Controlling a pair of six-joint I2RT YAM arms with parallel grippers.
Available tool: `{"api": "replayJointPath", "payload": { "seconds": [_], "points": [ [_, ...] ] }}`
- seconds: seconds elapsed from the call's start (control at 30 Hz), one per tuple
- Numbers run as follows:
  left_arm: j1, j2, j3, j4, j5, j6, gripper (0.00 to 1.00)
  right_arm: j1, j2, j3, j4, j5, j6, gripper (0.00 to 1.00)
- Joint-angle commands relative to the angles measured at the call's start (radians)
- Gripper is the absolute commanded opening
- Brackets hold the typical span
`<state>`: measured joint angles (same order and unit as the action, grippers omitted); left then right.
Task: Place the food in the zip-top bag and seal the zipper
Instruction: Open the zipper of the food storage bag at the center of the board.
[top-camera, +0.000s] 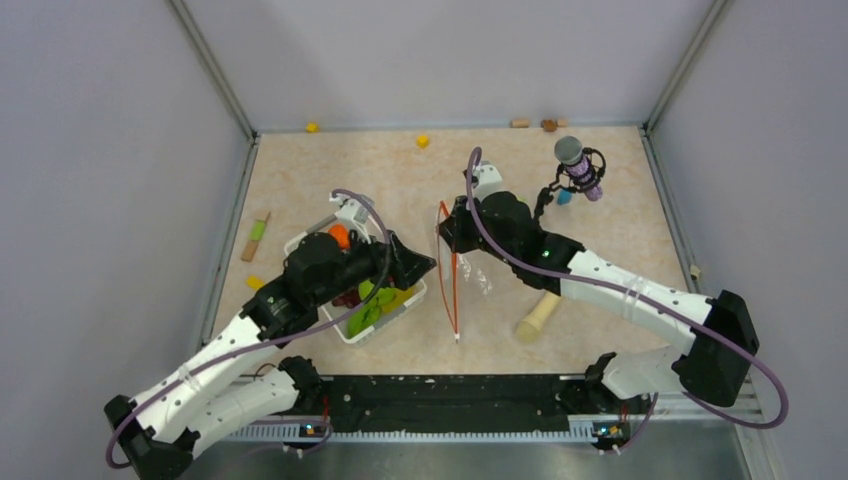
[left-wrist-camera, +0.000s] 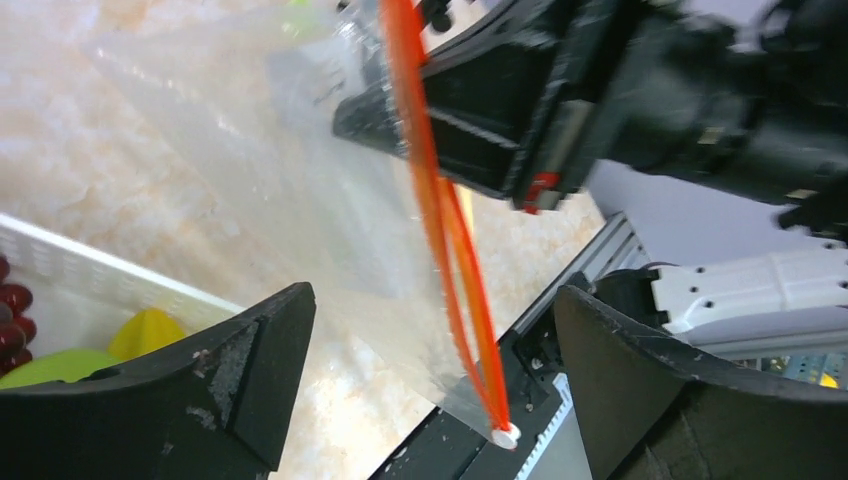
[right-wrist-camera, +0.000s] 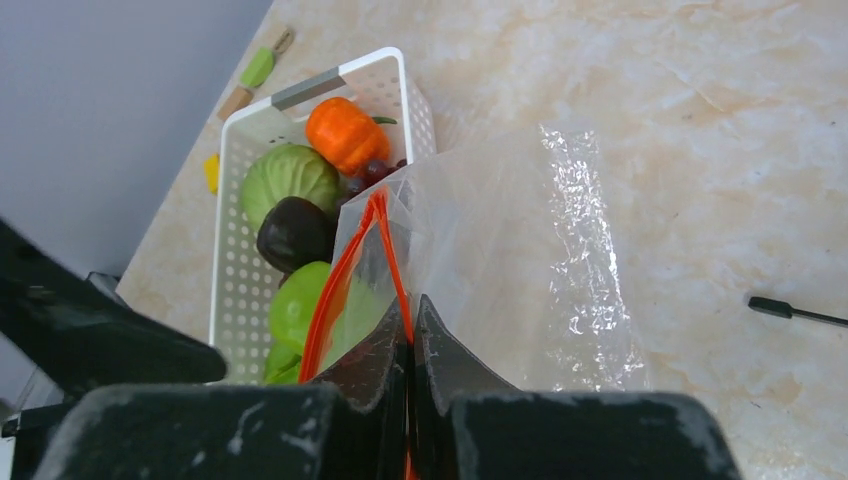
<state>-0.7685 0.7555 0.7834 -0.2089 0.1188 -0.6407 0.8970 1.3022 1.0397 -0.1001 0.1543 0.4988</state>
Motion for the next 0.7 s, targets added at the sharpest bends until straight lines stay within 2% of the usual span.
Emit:
{"api": "replayJointPath", "payload": {
  "seconds": [0.0,0.2,0.53,0.63,0.67],
  "points": [
    [-0.007,0.095,0.027,-0.048,-0.040,-0.037,0.92,0.013,-0.012,0.052,0.012,-0.035,0.011,0.00],
    [-0.034,0.180,0.050,-0.017,-0.085,-0.039,0.87,0.029,0.003,0.100,-0.088,0.089,0.022,0.00],
    [-0.102,0.253,0.091,-0.014,-0.163,-0.023,0.85,0.051,0.029,0.120,-0.101,0.202,0.033,0.00],
    [-0.120,0.285,0.112,-0.032,-0.194,-0.011,0.80,0.054,0.037,0.127,-0.106,0.216,0.032,0.00],
    [-0.124,0.296,0.122,-0.048,-0.214,-0.011,0.76,0.056,0.033,0.125,-0.104,0.212,0.029,0.00]
  ]
}}
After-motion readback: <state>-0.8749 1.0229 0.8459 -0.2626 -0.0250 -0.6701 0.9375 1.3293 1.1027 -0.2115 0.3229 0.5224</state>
